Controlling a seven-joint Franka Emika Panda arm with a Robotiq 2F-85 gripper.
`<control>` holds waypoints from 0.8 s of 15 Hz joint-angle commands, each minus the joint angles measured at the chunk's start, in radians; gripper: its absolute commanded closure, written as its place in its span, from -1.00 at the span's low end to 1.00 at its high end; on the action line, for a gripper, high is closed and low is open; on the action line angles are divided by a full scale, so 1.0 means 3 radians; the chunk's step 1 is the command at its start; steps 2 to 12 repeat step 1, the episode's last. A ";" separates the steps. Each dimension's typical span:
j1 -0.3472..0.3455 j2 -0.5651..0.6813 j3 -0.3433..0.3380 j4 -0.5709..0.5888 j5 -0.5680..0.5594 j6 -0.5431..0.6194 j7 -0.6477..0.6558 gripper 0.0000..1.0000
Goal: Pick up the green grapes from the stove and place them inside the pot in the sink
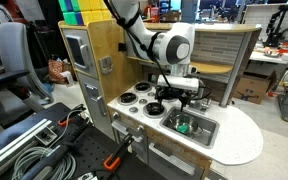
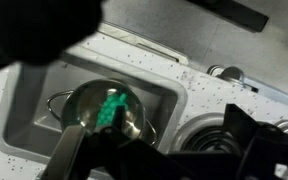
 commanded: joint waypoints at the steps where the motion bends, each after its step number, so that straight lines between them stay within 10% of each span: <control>1: 0.0004 -0.0090 -0.0025 -0.0092 0.0051 -0.0013 -0.0078 -1.00; 12: 0.0004 -0.0090 -0.0025 -0.0092 0.0051 -0.0013 -0.0078 -1.00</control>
